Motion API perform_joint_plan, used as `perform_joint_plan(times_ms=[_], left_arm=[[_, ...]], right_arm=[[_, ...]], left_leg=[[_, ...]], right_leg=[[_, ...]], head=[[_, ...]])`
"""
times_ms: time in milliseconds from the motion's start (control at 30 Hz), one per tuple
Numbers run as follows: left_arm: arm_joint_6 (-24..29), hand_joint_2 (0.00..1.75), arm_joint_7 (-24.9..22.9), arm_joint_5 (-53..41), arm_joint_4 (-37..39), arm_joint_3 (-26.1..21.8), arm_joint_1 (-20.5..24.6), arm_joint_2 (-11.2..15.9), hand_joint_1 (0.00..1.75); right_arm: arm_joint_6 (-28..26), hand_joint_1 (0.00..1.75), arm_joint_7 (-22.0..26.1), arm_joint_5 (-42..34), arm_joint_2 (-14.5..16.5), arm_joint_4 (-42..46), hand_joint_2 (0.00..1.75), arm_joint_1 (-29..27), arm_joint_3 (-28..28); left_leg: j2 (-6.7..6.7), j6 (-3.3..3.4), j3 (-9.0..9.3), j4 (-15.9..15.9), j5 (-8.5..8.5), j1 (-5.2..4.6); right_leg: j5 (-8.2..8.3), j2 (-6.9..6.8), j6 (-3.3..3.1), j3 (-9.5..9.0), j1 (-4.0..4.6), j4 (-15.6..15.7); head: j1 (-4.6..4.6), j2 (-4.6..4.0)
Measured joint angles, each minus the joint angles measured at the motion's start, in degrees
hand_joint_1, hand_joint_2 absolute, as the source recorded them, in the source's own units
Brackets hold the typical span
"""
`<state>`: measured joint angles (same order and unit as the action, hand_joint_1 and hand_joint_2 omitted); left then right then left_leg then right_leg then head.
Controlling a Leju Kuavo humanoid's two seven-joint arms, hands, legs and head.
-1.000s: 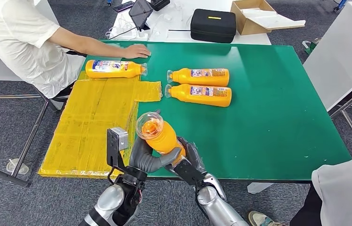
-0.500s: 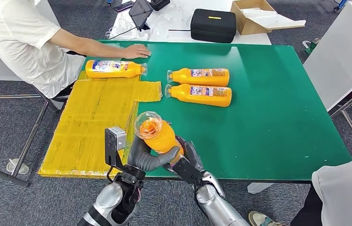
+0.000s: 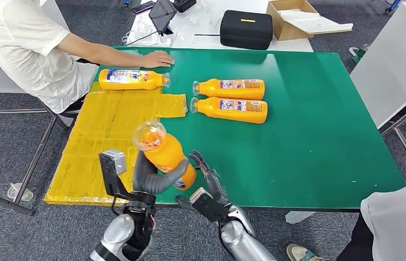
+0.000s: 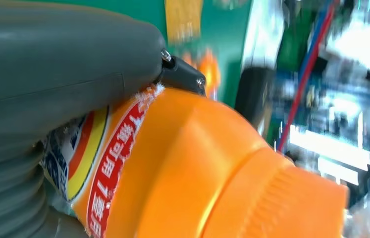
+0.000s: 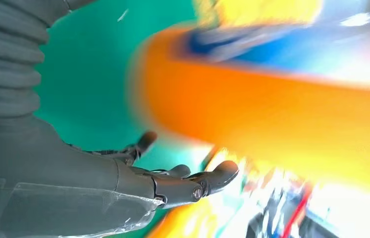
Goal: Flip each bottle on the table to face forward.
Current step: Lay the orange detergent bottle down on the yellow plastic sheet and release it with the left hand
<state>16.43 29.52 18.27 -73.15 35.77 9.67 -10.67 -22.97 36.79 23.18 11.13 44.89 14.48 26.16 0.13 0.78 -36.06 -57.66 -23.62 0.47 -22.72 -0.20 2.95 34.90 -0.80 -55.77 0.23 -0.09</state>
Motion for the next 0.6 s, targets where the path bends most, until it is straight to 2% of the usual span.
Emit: perform_joint_plan(times_ms=[100, 167, 300, 600], left_arm=[[2.4, 1.75, -0.1, -0.8, -2.2, -3.3, -1.1, 0.3, 1.75], [2.8, 1.75, -0.5, -0.8, -3.6, -5.4, -1.8, 0.3, 1.75], [2.8, 1.75, -1.0, -0.8, -5.5, -8.2, -2.5, 0.4, 1.75], [2.7, 1.75, -1.1, -0.2, -7.0, -9.9, -3.2, 0.2, 1.75]], right_arm=[[-11.8, 0.0, -2.9, 9.6, -1.7, -0.2, 0.0, -0.7, 0.0], [-15.1, 0.0, -4.2, 13.2, -3.1, -0.4, 0.0, -1.2, 0.0], [-15.9, 0.0, -4.8, 14.8, -4.8, -0.5, 0.0, -2.1, -0.1], [-16.3, 0.0, -6.0, 16.9, -5.9, -0.5, 0.0, -2.6, -0.3]], left_leg=[[0.0, 0.0, 0.0, 0.0, 0.0, 0.0], [0.0, 0.0, 0.0, 0.0, 0.0, -0.01], [-0.01, 0.0, 0.0, 0.0, 0.0, -0.01], [0.0, 0.0, 0.0, 0.0, 0.0, 0.0]], right_leg=[[0.0, 0.0, 0.0, 0.0, 0.0, 0.0], [0.0, 0.0, 0.0, -0.01, -0.01, 0.0], [0.0, 0.0, 0.0, -0.01, -0.01, 0.0], [0.0, 0.0, 0.0, 0.01, 0.0, 0.0]], head=[[0.01, 0.0], [0.01, 0.0], [0.01, 0.0], [0.0, 0.0]])
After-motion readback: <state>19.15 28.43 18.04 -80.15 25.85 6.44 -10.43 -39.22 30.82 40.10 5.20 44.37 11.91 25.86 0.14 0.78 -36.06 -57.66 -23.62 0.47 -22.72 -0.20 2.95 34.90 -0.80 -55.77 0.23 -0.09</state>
